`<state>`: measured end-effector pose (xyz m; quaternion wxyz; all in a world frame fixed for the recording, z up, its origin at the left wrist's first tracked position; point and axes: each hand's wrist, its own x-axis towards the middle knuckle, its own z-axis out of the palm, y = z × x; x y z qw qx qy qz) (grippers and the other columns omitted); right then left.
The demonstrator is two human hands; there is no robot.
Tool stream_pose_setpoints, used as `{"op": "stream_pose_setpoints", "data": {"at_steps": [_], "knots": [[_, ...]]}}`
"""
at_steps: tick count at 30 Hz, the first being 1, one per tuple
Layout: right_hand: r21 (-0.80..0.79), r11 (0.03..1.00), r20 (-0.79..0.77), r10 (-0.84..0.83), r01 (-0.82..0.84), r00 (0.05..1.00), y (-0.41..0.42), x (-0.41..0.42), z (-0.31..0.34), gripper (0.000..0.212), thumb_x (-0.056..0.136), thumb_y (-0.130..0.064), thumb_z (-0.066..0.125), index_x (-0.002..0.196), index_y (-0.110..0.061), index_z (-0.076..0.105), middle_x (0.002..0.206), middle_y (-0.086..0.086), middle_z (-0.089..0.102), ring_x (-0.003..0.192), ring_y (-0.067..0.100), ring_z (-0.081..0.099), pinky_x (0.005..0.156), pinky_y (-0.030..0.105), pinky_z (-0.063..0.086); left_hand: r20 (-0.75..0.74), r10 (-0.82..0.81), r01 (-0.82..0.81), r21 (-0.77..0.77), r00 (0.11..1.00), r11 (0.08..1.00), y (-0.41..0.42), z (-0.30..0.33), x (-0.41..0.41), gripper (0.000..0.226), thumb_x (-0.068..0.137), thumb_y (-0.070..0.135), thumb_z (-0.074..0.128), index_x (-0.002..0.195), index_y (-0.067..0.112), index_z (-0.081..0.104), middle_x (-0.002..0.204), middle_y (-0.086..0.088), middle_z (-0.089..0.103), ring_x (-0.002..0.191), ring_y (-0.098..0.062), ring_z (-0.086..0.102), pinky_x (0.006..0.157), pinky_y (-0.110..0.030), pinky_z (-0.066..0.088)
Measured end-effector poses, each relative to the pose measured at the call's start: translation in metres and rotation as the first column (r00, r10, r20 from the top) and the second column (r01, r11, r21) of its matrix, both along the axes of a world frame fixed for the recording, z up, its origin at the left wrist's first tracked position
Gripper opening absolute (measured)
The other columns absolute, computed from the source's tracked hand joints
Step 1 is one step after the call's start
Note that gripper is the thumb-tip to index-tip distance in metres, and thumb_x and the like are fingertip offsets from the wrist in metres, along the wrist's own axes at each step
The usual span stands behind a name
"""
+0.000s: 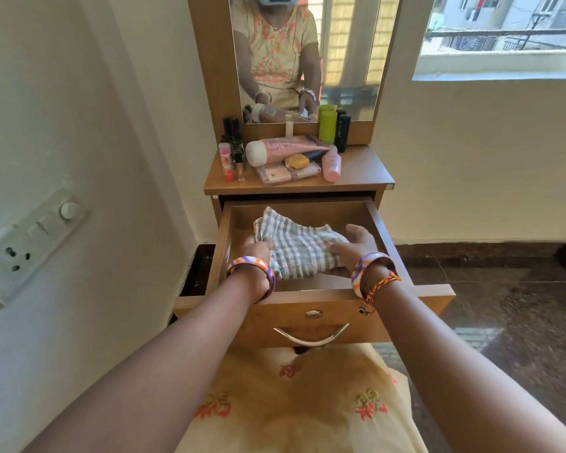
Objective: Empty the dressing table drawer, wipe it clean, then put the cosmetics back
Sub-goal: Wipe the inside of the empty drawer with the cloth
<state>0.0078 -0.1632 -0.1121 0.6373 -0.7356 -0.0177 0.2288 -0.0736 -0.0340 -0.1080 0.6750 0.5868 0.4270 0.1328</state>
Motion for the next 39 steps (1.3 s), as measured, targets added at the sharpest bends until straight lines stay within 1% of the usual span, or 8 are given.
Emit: {"op": "stream_pose_setpoints", "data": {"at_steps": [6,11,16,19,24,30,34,39], "knots": [[-0.358,0.922,0.269,0.256,-0.15,0.929,0.001,-0.011,0.008,0.072,0.083,-0.018,0.067,0.145,-0.029,0.03,0.155,0.008,0.021,0.135,0.023,0.032,0.105,0.039,0.037,0.062,0.095,-0.085,-0.155,0.994,0.984,-0.003,0.011,-0.007,0.044,0.1,0.023,0.041,0.138,0.0,0.041,0.143,-0.016,0.045,0.13,-0.028,0.046,0.097,-0.03,0.038],[-0.713,0.622,0.384,0.733,-0.324,0.561,0.008,-0.027,0.004,0.077,0.076,-0.051,0.069,0.142,-0.041,0.03,0.159,-0.008,0.007,0.148,0.014,-0.003,0.119,0.043,0.0,0.19,0.21,-0.133,-0.355,0.959,0.926,-0.004,0.017,-0.017,0.042,0.098,0.02,0.045,0.135,-0.001,0.044,0.138,-0.015,0.049,0.126,-0.032,0.05,0.105,-0.037,0.041],[-0.37,0.916,0.626,0.37,-0.156,0.687,0.007,-0.027,-0.005,0.039,0.085,-0.006,0.061,0.121,-0.02,0.063,0.122,0.006,0.065,0.113,0.021,0.061,0.097,0.034,0.05,0.332,0.15,0.035,-0.489,0.931,0.871,-0.003,0.013,-0.02,0.057,0.097,0.046,0.038,0.133,0.002,0.046,0.122,-0.022,0.06,0.109,-0.035,0.061,0.081,-0.044,0.055],[-0.157,0.985,0.65,0.153,-0.066,0.745,-0.001,-0.026,-0.002,0.026,0.09,-0.001,0.054,0.112,-0.008,0.066,0.097,0.005,0.069,0.085,0.012,0.061,0.072,0.017,0.05,0.336,0.086,0.069,-0.424,0.938,0.903,-0.003,0.009,-0.017,0.066,0.096,0.056,0.026,0.133,0.006,0.046,0.103,-0.016,0.064,0.092,-0.027,0.063,0.076,-0.038,0.054],[-0.002,0.993,0.517,0.101,-0.117,0.85,-0.001,-0.024,0.002,0.023,0.096,-0.019,0.051,0.074,-0.018,0.058,0.066,-0.003,0.055,0.06,0.011,0.051,0.058,0.023,0.043,0.224,-0.004,0.061,-0.246,0.975,0.967,-0.003,0.004,-0.015,0.056,0.092,0.036,0.054,0.138,0.006,0.04,0.143,-0.018,0.043,0.133,-0.028,0.041,0.094,-0.039,0.045],[0.311,0.916,0.229,0.187,-0.254,0.955,-0.009,-0.018,0.013,0.018,0.097,-0.021,0.047,0.087,-0.019,0.061,0.085,0.001,0.063,0.074,0.009,0.064,0.076,0.027,0.054,0.017,-0.272,0.272,-0.148,0.962,0.951,0.004,-0.006,-0.011,0.112,0.028,0.063,0.085,0.121,0.007,0.059,0.123,-0.014,0.064,0.116,-0.031,0.059,0.104,-0.046,0.042],[0.359,0.915,0.042,0.183,-0.186,0.982,-0.012,-0.008,0.007,0.015,0.093,-0.03,0.053,0.091,-0.02,0.064,0.093,0.004,0.067,0.088,0.021,0.065,0.089,0.04,0.053,0.064,-0.298,0.304,-0.235,0.953,0.923,0.006,-0.004,-0.012,0.103,0.041,0.065,0.084,0.126,0.013,0.057,0.126,-0.012,0.063,0.116,-0.029,0.06,0.105,-0.045,0.041],[0.246,0.947,0.08,0.192,-0.206,0.978,-0.011,-0.006,0.002,0.038,0.086,-0.007,0.064,0.122,-0.013,0.055,0.117,0.011,0.063,0.103,0.028,0.064,0.088,0.043,0.054,0.27,-0.127,0.15,-0.064,0.954,0.987,0.003,-0.003,-0.016,0.077,0.079,-0.013,0.061,0.142,0.025,0.038,0.145,-0.005,0.042,0.126,-0.026,0.049,0.104,-0.044,0.043]]}}
